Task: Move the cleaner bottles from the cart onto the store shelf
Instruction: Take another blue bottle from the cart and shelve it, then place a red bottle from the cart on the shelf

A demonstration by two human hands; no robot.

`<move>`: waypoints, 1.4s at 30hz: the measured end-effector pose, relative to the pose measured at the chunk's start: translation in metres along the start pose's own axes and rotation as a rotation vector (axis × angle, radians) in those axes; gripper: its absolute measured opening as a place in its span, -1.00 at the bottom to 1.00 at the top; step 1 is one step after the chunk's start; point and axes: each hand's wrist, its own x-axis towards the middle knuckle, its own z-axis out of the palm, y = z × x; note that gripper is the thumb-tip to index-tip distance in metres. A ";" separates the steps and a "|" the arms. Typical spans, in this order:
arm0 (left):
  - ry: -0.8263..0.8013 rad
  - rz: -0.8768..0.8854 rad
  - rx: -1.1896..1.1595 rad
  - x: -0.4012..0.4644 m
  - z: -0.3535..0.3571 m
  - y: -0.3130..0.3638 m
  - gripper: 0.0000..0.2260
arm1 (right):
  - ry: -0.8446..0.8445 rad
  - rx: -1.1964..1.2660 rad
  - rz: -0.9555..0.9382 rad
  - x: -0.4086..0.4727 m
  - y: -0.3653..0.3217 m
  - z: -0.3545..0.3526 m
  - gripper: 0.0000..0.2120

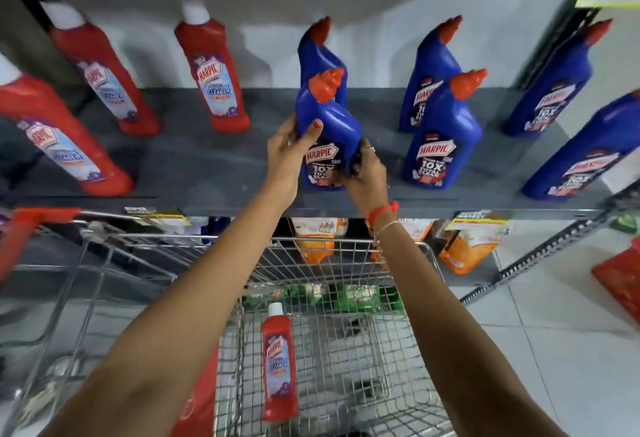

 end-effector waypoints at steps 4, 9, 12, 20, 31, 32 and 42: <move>0.040 -0.052 -0.001 0.016 -0.005 -0.017 -0.75 | -0.029 -0.031 0.015 0.009 0.009 0.009 -0.47; 0.053 -0.070 0.069 0.018 -0.010 -0.021 -0.79 | 0.005 0.018 0.003 0.007 0.016 0.017 -0.41; 0.128 0.005 0.093 0.000 -0.014 -0.021 -0.63 | 0.140 0.150 -0.009 -0.011 0.025 0.027 -0.36; 0.738 -0.079 0.281 -0.123 -0.121 -0.154 -0.75 | 0.196 -0.089 0.149 -0.139 0.124 0.085 -0.82; 0.371 -1.266 0.247 -0.216 -0.219 -0.319 -0.64 | -0.781 -0.256 1.017 -0.241 0.284 0.165 -0.45; 0.352 -1.272 0.227 -0.219 -0.219 -0.326 -0.66 | -0.762 -0.228 1.045 -0.246 0.290 0.170 -0.47; 0.308 -1.271 0.038 -0.230 -0.218 -0.357 -0.76 | -0.705 -0.301 0.979 -0.266 0.308 0.191 -0.56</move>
